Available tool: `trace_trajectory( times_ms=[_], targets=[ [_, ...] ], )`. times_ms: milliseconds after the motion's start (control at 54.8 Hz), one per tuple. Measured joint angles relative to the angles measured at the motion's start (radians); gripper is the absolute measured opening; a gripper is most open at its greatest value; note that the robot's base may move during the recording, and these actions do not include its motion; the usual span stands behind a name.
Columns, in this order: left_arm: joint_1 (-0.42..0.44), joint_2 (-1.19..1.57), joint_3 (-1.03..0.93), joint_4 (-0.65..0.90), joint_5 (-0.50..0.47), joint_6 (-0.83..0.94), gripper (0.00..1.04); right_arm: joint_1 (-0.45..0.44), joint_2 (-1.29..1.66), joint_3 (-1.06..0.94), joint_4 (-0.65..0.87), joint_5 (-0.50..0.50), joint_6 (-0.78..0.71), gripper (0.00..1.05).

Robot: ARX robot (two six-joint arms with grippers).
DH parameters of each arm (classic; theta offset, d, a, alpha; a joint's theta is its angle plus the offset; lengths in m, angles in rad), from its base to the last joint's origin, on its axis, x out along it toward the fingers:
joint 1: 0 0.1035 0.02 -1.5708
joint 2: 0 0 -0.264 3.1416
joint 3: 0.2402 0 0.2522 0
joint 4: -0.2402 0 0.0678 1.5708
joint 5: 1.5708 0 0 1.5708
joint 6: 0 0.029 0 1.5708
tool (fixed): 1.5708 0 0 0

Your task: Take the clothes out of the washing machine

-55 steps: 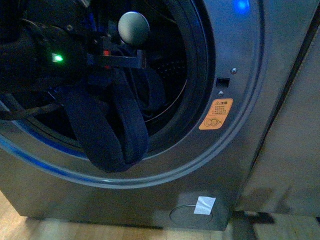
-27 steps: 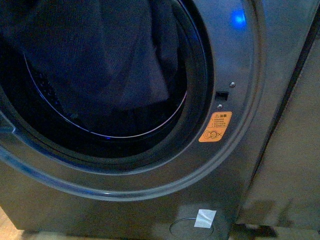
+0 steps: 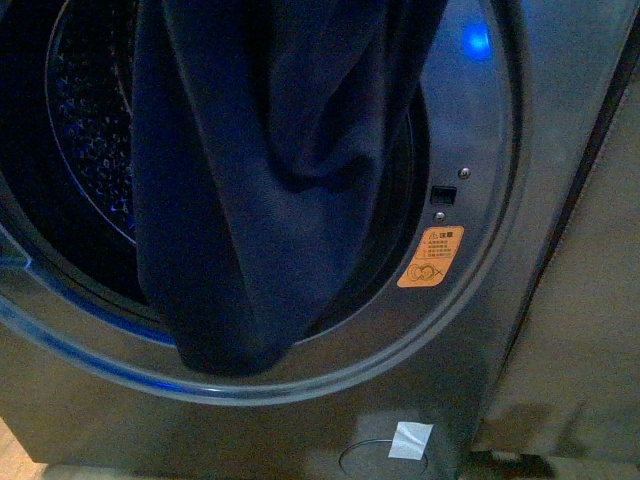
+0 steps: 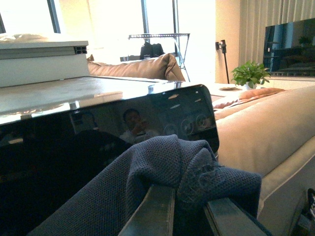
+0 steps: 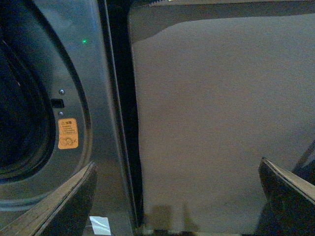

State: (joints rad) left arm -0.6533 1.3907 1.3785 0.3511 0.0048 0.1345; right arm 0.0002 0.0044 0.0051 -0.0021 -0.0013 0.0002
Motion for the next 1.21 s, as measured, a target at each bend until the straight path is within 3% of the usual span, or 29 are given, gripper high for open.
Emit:
trace_trajectory(
  times_ms=[384, 621, 694, 749, 840, 968, 1114, 1205],
  targets=[
    [-0.111, 0.178, 0.476, -0.228, 0.008, -0.003, 0.06, 0.0, 0.0, 0.0, 0.0, 0.0, 0.0, 0.97],
    [-0.123, 0.19, 0.542, -0.267, 0.003, -0.015, 0.06, 0.0, 0.0, 0.0, 0.0, 0.0, 0.0, 0.97],
    [-0.123, 0.194, 0.542, -0.267, 0.003, -0.016, 0.06, -0.055, 0.029, -0.001, 0.073, -0.18, 0.06, 0.97],
    [-0.123, 0.198, 0.542, -0.268, 0.003, -0.016, 0.06, -0.182, 0.108, 0.011, 0.24, -0.498, 0.204, 0.97],
    [-0.123, 0.199, 0.542, -0.268, 0.003, -0.016, 0.06, -0.267, 0.22, 0.098, 0.439, -0.76, 0.414, 0.97],
    [-0.123, 0.199, 0.542, -0.268, 0.003, -0.016, 0.06, -0.219, 0.272, 0.198, 0.515, -0.749, 0.441, 0.97],
    [-0.123, 0.199, 0.542, -0.268, 0.002, -0.016, 0.06, -0.114, 0.354, 0.227, 0.551, -0.698, 0.323, 0.97],
    [-0.123, 0.199, 0.542, -0.268, 0.002, -0.016, 0.06, -0.121, 0.474, 0.232, 0.631, -0.679, 0.314, 0.97]
  ],
)
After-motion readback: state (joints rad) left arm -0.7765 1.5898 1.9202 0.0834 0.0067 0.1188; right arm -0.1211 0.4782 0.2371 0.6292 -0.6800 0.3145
